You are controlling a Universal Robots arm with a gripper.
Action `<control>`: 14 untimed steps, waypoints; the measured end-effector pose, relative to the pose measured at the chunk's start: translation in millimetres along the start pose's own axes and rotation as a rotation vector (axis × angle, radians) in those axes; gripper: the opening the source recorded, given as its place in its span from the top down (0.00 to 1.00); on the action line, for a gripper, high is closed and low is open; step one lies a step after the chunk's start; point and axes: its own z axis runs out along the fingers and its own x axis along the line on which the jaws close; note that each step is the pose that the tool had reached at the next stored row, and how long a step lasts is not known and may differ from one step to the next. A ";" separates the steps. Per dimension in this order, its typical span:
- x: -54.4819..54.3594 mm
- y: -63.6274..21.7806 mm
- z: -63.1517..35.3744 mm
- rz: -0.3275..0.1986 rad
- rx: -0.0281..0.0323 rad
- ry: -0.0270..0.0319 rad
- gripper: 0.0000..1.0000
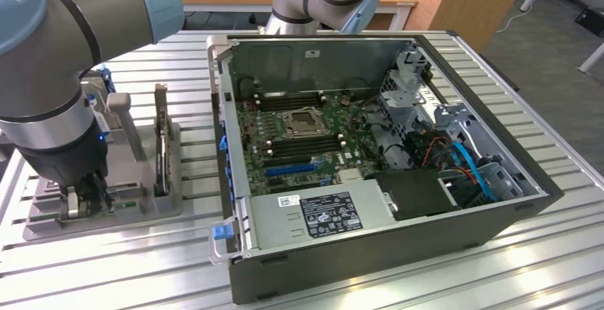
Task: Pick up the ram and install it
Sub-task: 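Pick up the ram and move it above insertion slot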
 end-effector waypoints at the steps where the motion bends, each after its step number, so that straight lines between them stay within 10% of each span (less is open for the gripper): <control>1: 0.0 0.1 -1.1 0.000 0.0000 0.0003 0.88; 14: -0.6 1.4 -28.6 0.000 0.0000 0.0023 0.88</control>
